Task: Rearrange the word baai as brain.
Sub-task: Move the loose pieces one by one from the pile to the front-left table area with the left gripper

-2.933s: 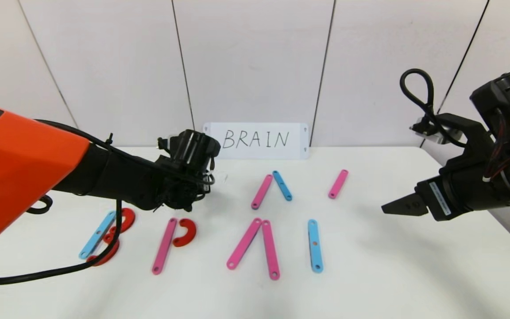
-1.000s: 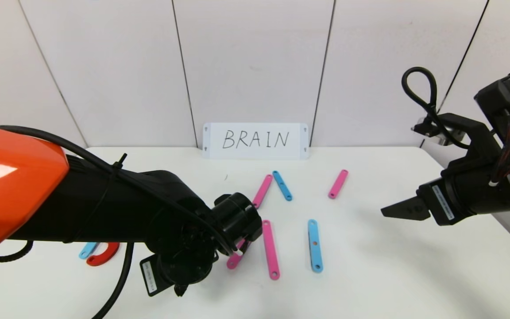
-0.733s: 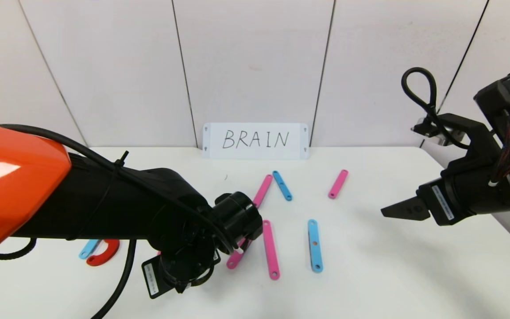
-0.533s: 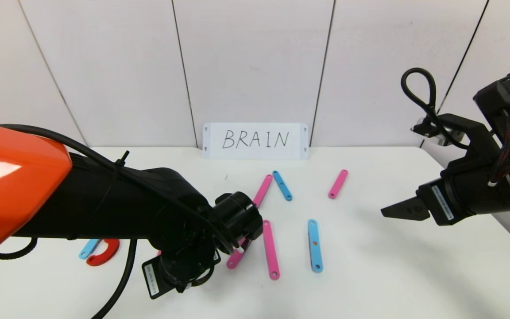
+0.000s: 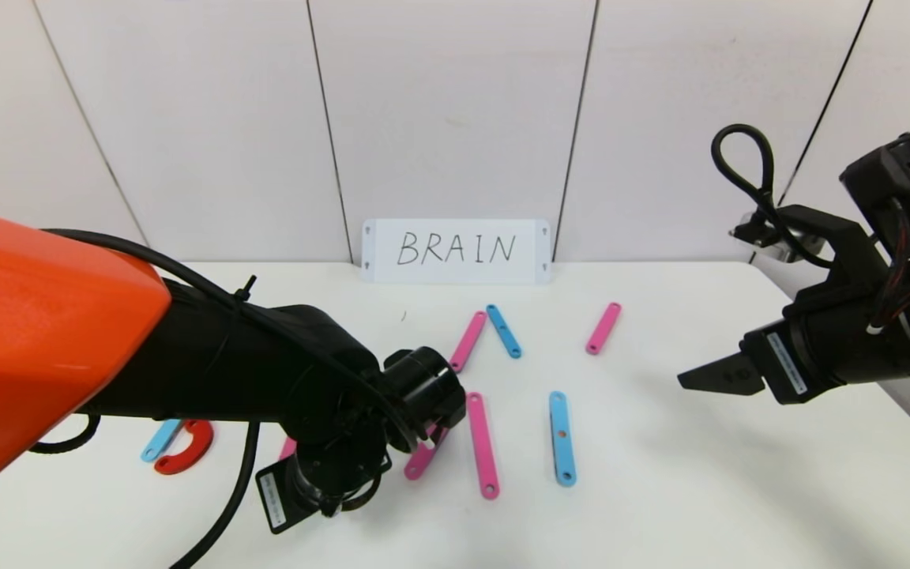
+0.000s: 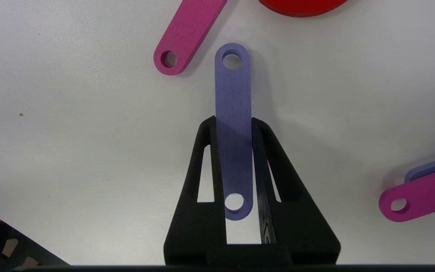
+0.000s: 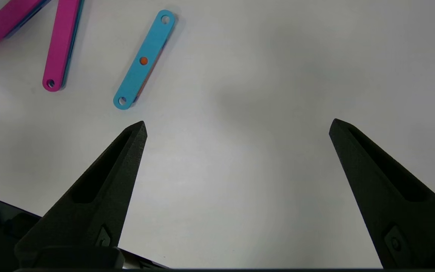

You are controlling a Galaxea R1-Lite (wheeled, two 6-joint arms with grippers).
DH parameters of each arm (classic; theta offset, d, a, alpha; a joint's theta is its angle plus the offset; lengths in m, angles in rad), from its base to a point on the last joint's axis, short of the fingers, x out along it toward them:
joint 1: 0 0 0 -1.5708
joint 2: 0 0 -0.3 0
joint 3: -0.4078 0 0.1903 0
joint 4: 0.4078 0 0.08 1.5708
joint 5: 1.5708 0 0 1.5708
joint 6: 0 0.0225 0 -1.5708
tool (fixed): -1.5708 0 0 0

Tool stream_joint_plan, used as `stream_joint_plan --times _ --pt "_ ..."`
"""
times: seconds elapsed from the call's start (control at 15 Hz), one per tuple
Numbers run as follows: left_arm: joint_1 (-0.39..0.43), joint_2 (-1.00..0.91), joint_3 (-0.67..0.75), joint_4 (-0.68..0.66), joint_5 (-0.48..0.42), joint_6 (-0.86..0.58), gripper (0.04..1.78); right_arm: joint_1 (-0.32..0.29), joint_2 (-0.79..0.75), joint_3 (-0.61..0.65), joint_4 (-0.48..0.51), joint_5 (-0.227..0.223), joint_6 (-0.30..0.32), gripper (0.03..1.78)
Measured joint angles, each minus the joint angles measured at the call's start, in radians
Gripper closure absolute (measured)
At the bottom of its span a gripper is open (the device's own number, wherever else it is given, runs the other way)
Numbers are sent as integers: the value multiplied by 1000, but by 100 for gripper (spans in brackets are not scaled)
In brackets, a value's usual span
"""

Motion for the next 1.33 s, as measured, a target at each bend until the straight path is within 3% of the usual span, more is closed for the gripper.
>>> stream_joint_plan --times 1.33 --pt "43 45 -47 -1 0 12 155 24 0 13 -1 0 0 11"
